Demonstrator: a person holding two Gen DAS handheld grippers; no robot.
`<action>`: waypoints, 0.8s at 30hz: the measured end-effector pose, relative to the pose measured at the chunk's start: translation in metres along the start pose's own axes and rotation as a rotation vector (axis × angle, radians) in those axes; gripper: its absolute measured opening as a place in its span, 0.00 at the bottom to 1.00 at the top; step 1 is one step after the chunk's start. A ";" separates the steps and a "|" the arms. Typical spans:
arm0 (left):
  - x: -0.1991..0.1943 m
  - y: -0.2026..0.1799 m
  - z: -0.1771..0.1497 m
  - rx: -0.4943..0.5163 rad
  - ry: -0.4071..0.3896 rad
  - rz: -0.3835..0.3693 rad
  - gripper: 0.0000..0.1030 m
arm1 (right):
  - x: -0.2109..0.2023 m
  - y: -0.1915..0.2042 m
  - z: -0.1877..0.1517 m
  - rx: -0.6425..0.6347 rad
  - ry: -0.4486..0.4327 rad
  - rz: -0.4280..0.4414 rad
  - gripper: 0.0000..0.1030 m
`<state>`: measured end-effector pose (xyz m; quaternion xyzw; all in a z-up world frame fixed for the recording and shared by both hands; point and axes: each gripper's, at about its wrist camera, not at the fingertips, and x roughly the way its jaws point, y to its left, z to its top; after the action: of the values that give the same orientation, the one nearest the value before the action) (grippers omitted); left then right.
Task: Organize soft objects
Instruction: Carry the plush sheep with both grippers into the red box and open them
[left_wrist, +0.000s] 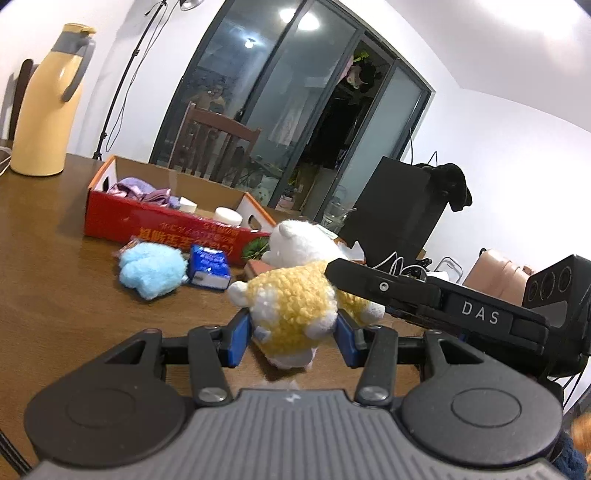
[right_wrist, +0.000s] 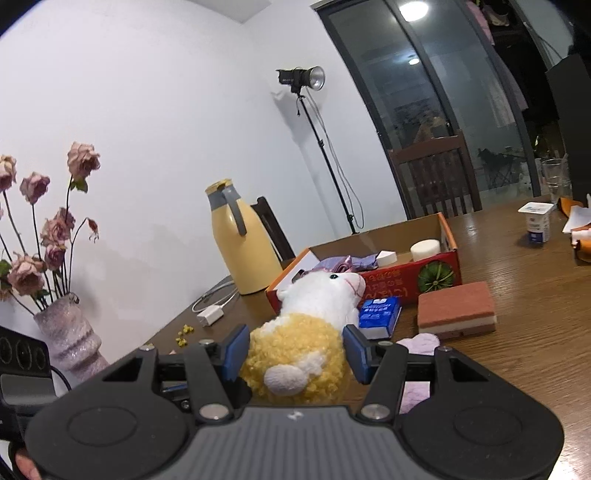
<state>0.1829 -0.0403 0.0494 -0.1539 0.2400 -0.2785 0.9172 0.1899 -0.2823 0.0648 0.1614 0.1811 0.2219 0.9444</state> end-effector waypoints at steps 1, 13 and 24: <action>0.005 -0.001 0.006 0.005 0.002 -0.003 0.47 | 0.001 -0.003 0.005 0.003 -0.004 -0.004 0.53; 0.143 0.024 0.135 -0.006 0.121 -0.002 0.47 | 0.110 -0.082 0.130 0.146 0.088 -0.087 0.53; 0.281 0.103 0.171 -0.111 0.339 0.086 0.47 | 0.269 -0.182 0.155 0.412 0.357 -0.189 0.53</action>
<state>0.5228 -0.0969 0.0508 -0.1449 0.4123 -0.2474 0.8647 0.5444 -0.3432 0.0588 0.2906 0.4000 0.1164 0.8614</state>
